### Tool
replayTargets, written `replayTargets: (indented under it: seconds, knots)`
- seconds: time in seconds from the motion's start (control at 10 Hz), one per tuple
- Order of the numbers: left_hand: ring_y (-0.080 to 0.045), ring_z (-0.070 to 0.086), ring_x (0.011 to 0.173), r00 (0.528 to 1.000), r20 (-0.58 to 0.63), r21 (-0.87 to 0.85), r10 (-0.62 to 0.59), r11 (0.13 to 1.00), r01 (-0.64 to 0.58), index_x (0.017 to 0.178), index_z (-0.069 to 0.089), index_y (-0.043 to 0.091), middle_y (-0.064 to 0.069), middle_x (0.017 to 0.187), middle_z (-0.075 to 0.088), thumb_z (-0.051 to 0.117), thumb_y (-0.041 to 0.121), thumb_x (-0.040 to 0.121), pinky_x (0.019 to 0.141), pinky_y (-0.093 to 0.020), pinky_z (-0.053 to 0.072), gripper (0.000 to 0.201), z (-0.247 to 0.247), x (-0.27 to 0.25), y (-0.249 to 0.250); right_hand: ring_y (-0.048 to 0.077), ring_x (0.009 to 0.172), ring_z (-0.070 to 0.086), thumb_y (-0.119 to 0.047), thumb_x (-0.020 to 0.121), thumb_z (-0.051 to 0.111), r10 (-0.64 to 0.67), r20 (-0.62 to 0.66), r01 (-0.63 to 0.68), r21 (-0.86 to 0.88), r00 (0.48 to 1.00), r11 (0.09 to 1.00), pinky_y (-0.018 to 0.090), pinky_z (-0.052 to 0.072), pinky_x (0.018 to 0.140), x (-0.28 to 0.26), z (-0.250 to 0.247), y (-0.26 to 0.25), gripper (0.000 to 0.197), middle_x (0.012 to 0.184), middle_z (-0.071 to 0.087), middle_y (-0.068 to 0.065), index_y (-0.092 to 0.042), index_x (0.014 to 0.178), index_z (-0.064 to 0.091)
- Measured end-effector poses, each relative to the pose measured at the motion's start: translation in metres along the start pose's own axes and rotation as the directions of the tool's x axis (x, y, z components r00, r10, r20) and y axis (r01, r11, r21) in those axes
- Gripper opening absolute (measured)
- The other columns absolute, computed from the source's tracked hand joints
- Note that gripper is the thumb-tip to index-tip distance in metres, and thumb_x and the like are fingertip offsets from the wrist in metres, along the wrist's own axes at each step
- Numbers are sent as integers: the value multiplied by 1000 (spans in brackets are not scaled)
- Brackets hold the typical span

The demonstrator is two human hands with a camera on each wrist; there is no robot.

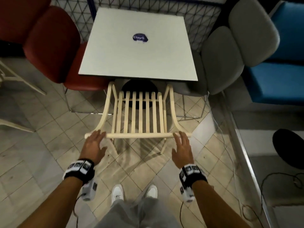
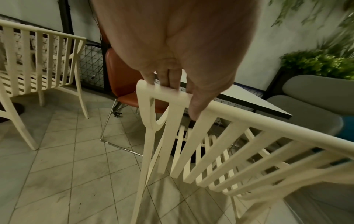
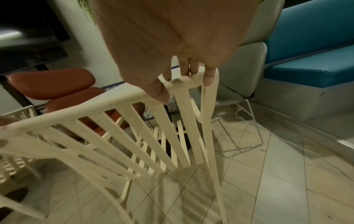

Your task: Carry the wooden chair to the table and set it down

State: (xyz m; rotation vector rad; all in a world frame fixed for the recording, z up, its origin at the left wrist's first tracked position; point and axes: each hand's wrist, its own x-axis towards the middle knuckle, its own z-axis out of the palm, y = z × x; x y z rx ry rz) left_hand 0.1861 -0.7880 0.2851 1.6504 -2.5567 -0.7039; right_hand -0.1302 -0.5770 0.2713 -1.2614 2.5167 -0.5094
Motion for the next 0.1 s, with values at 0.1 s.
replayTargets:
  seconds: [0.1]
  knots:
    - [-22,40,144,998,-54,-190,-26,982,15,146,46,29,-2,161,34,71,28,82,116,-33,35,69,14,-52,-18,27,142,35,-5,79,69,109,12,-109,193,994,975,34,31,113,-52,3,5,74,155,33,9,-41,138,42]
